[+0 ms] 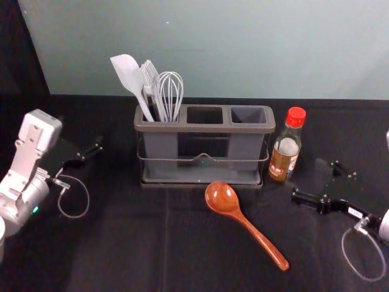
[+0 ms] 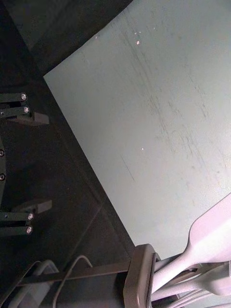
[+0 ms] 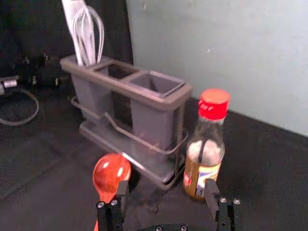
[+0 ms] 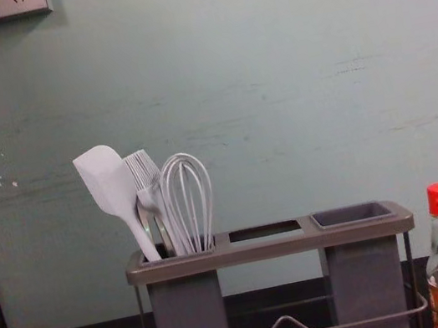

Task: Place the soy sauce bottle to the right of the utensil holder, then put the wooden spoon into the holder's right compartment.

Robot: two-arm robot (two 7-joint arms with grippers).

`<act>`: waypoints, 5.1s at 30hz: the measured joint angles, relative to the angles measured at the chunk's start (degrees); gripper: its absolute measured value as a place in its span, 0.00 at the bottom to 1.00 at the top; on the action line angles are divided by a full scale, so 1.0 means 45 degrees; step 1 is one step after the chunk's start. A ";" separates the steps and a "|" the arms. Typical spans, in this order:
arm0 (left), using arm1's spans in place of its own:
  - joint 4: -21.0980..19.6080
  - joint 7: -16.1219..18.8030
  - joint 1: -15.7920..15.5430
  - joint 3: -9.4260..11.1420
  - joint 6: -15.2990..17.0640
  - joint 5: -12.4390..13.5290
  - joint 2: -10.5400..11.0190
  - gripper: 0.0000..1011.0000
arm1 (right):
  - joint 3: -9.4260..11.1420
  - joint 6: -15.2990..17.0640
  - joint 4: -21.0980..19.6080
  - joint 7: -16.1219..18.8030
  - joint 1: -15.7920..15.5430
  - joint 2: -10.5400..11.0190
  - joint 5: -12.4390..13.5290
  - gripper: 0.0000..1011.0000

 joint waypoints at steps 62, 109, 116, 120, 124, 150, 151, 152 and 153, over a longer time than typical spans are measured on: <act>0.0000 0.0000 0.0000 0.0000 0.0000 -0.0001 0.0000 0.99 | -0.4850 0.8884 0.0407 0.0882 0.4763 -0.1569 -0.3810 0.99; 0.0000 0.0000 0.0000 0.0000 0.0000 -0.0001 0.0000 0.99 | -0.4049 0.8668 0.1050 0.1518 0.4386 -0.2557 -0.4659 0.71; 0.0000 0.0000 0.0000 0.0000 0.0001 -0.0001 0.0000 0.99 | -0.3993 0.8648 0.1055 0.1644 0.4382 -0.2594 -0.4731 0.51; 0.0000 0.0000 0.0001 0.0000 0.0000 -0.0001 0.0000 0.99 | -0.3958 0.8661 0.1058 0.1710 0.4362 -0.2610 -0.4743 0.39; -0.0001 0.0000 0.0001 0.0000 0.0000 -0.0001 0.0000 0.99 | -0.3900 0.8656 0.1056 0.1743 0.4318 -0.2616 -0.4744 0.23; 0.0000 0.0000 0.0000 0.0000 0.0001 0.0000 0.0000 0.99 | -0.3166 0.8467 -0.0329 0.2052 0.3775 -0.2162 -0.3704 0.14; 0.0000 0.0000 0.0001 0.0000 0.0000 0.0000 0.0000 0.99 | -0.3045 0.8412 -0.0581 0.2052 0.3594 -0.2071 -0.3574 0.14; 0.0000 0.0000 0.0000 0.0000 0.0001 0.0000 0.0000 0.99 | -0.3045 0.8412 -0.0581 0.2052 0.3594 -0.2071 -0.3574 0.13; 0.0000 0.0000 0.0000 0.0000 0.0000 0.0000 0.0000 0.99 | -0.2903 0.8354 -0.0857 0.2047 0.3397 -0.1984 -0.3437 0.13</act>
